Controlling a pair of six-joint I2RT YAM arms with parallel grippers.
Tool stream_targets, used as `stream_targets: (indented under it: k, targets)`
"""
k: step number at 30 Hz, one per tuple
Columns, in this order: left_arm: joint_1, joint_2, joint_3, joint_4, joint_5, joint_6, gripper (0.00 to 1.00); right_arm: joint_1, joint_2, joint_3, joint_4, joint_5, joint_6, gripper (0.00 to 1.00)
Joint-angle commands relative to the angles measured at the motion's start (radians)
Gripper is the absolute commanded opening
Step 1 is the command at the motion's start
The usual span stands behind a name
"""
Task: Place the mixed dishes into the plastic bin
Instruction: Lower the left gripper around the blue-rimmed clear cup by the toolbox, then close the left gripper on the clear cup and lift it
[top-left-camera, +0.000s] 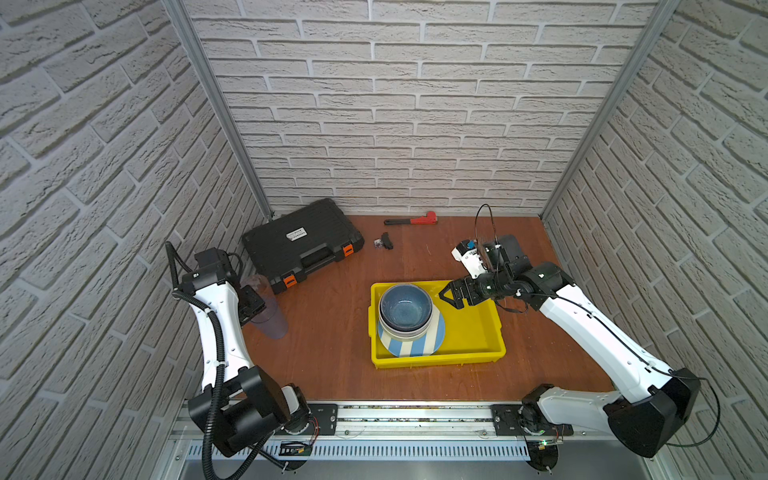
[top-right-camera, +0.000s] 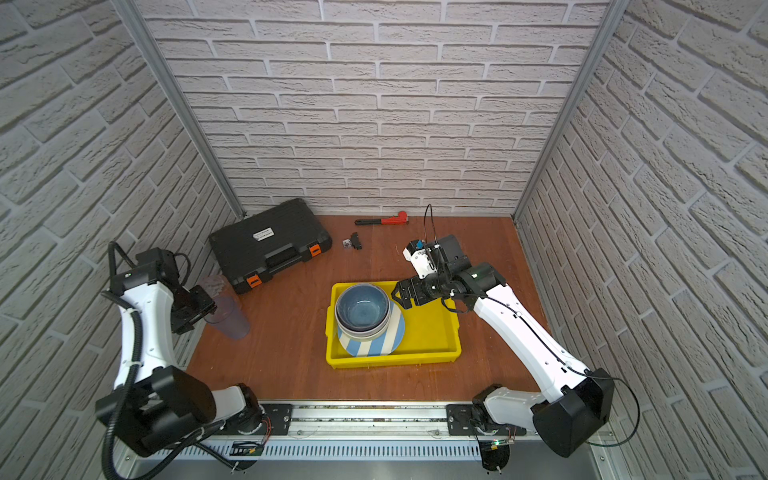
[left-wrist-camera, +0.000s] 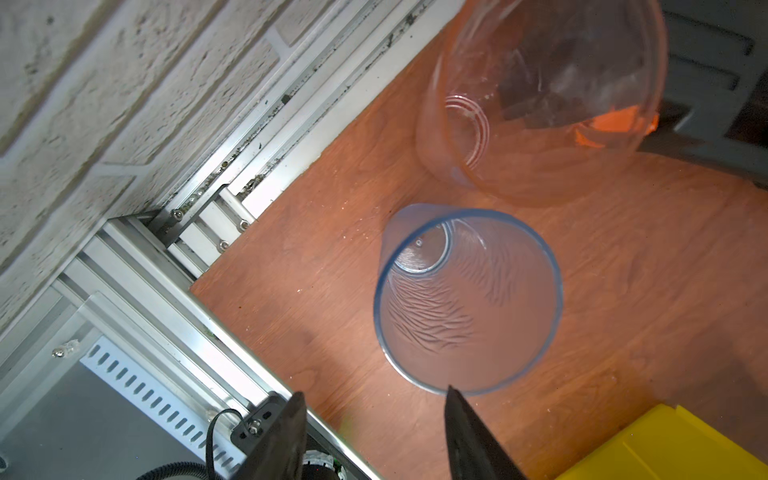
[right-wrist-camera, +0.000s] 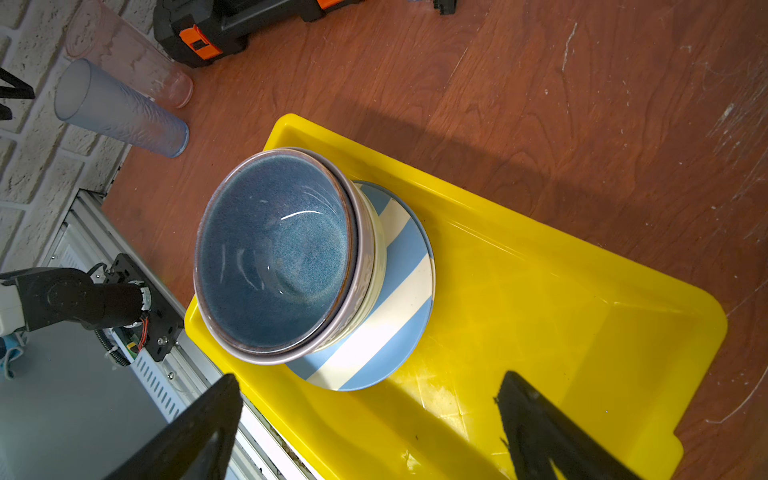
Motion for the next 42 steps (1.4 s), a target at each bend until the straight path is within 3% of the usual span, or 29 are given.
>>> stream_targets:
  k: [1,14,18,26,32,42]
  targets:
    - [0.033,0.005,-0.006,0.031,-0.007,0.014,0.53,-0.009,0.011,0.028,0.004,-0.043,-0.031,0.97]
    - [0.038,0.058,-0.069,0.145,0.075,0.003,0.45,-0.013,-0.008,-0.038,0.055,-0.057,-0.001,0.96]
    - [0.038,0.072,-0.109,0.176,0.080,-0.009,0.40,-0.016,-0.014,-0.044,0.058,-0.054,-0.002,0.96]
    - [0.037,0.088,-0.169,0.211,0.065,0.001,0.38,-0.024,-0.011,-0.052,0.067,-0.060,-0.005,0.96]
    - [0.027,0.094,-0.174,0.217,0.068,0.014,0.19,-0.025,-0.011,-0.051,0.069,-0.063,0.004,0.96]
    - [-0.019,0.083,-0.174,0.205,0.071,0.019,0.06,-0.026,-0.034,-0.054,0.056,-0.056,0.018,0.95]
